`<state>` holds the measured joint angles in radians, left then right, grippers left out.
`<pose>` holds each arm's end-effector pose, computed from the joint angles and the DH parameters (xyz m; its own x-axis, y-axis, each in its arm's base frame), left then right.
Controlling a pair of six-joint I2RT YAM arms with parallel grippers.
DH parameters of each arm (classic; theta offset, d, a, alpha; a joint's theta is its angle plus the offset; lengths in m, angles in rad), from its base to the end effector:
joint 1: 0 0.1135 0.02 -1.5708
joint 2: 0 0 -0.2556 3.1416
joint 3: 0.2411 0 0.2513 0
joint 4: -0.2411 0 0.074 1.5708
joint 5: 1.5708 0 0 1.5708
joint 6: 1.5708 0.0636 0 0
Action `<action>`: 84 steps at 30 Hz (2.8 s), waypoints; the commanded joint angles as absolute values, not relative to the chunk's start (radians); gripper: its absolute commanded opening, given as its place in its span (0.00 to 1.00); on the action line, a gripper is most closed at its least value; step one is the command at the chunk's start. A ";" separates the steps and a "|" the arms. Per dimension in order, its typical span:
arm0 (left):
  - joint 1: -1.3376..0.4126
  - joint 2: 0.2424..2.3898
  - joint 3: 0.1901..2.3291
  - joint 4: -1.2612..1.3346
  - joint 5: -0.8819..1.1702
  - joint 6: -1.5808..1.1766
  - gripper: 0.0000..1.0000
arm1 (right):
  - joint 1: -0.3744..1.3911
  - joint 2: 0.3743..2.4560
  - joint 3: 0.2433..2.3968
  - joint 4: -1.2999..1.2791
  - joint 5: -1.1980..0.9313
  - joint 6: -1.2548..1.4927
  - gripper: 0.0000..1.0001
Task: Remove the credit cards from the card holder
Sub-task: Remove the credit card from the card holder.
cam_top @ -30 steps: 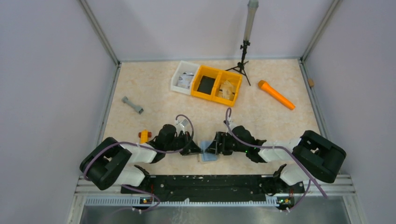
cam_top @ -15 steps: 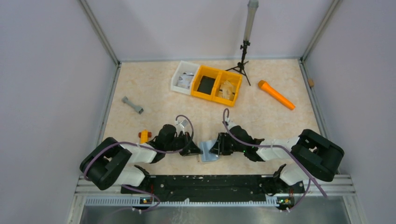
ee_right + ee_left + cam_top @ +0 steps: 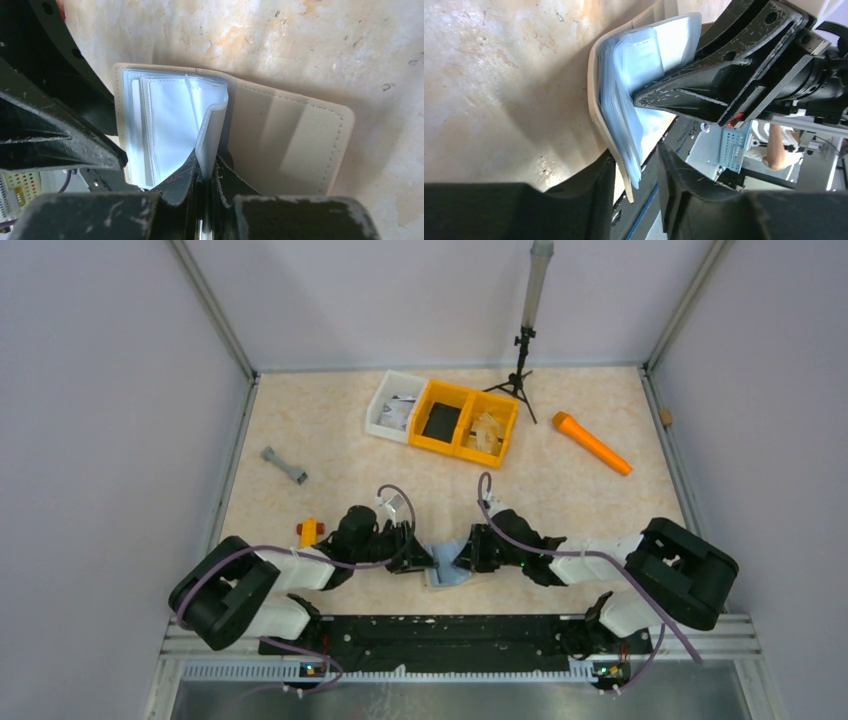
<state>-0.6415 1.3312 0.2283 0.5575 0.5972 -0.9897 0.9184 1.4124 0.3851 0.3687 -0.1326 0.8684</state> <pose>0.1638 -0.1670 0.1054 -0.9637 -0.1429 -0.2255 0.1357 0.4652 -0.8747 0.1546 0.2162 0.1042 -0.8897 0.0817 -0.4492 -0.2663 0.7063 0.6559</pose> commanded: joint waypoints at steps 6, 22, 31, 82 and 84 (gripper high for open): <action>-0.645 1.359 0.271 0.614 0.620 -0.968 0.04 | 0.931 1.376 0.361 0.471 -0.164 0.893 0.07; -0.644 1.212 0.383 0.192 0.512 -0.799 0.00 | 0.943 1.177 0.502 -0.089 0.123 0.732 0.66; -0.644 1.213 0.382 0.200 0.523 -0.814 0.00 | 1.035 1.185 0.558 -0.007 0.110 0.725 0.80; -0.642 1.209 0.402 0.143 0.518 -0.812 0.00 | 1.122 1.288 0.798 -0.611 0.598 0.755 0.92; -0.641 1.204 0.410 0.121 0.511 -0.806 0.00 | 1.120 1.227 0.788 -0.641 0.608 0.756 0.92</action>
